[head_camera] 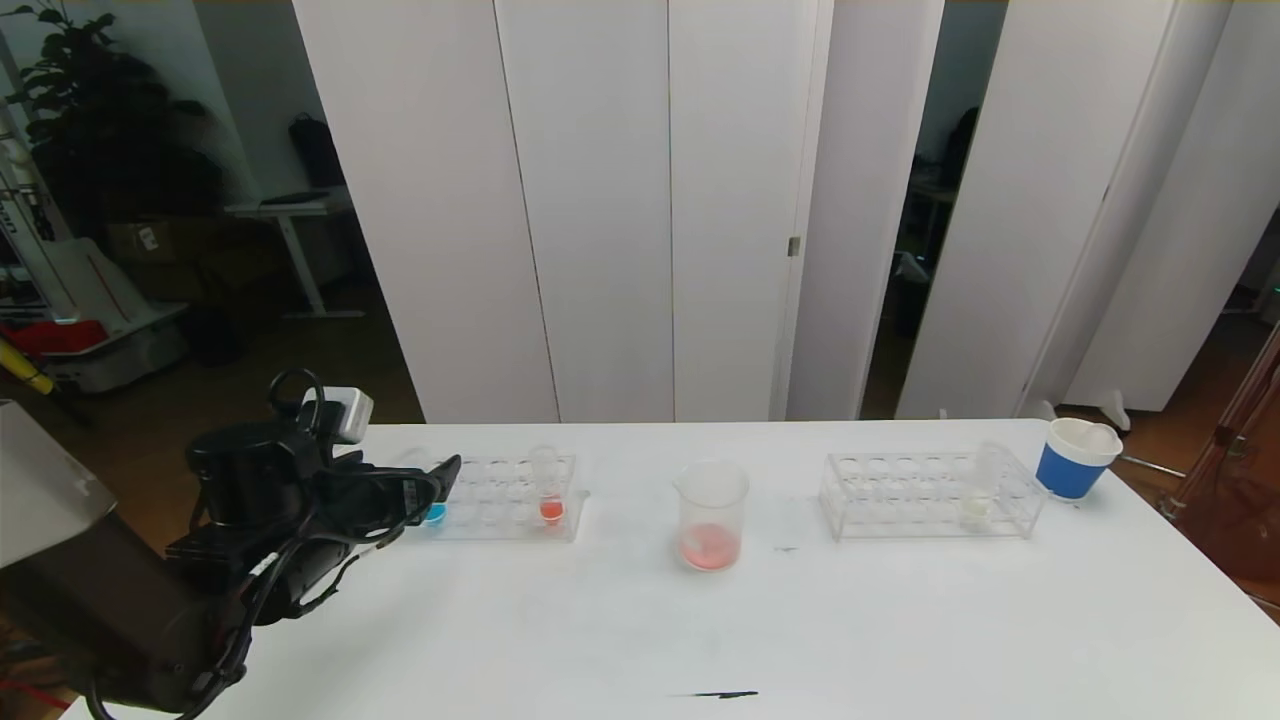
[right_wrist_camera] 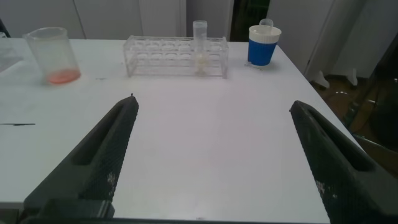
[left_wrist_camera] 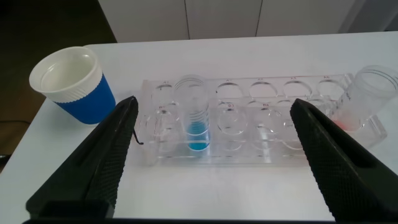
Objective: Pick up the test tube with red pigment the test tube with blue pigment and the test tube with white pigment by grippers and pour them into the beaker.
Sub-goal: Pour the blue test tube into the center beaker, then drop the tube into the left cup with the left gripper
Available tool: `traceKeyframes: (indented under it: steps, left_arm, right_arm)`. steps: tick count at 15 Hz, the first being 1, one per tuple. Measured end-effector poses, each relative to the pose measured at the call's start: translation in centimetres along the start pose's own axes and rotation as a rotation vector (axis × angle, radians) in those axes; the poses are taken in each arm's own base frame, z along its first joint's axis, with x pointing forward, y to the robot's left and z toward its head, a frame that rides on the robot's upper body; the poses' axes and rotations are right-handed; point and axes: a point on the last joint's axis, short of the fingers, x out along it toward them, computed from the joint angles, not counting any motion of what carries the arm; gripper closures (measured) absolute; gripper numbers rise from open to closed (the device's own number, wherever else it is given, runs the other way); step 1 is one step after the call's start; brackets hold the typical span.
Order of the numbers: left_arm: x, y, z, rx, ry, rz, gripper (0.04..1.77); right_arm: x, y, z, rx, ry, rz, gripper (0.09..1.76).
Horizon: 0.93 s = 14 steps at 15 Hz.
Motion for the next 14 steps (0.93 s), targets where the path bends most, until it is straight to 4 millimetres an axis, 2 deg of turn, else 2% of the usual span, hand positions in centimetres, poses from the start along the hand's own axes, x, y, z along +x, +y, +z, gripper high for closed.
traceKeyframes:
  steps: [7,14]
  left_arm:
    - [4.0,0.0,-1.4,-0.018,-0.021,0.069,0.06]
    - [5.4,1.0,-2.3,-0.032,-0.009,0.101,0.06]
  right_arm:
    - [0.0,0.0,0.0,0.0,0.0,0.0,0.1]
    - [0.0,0.0,0.0,0.0,0.0,0.0,0.1]
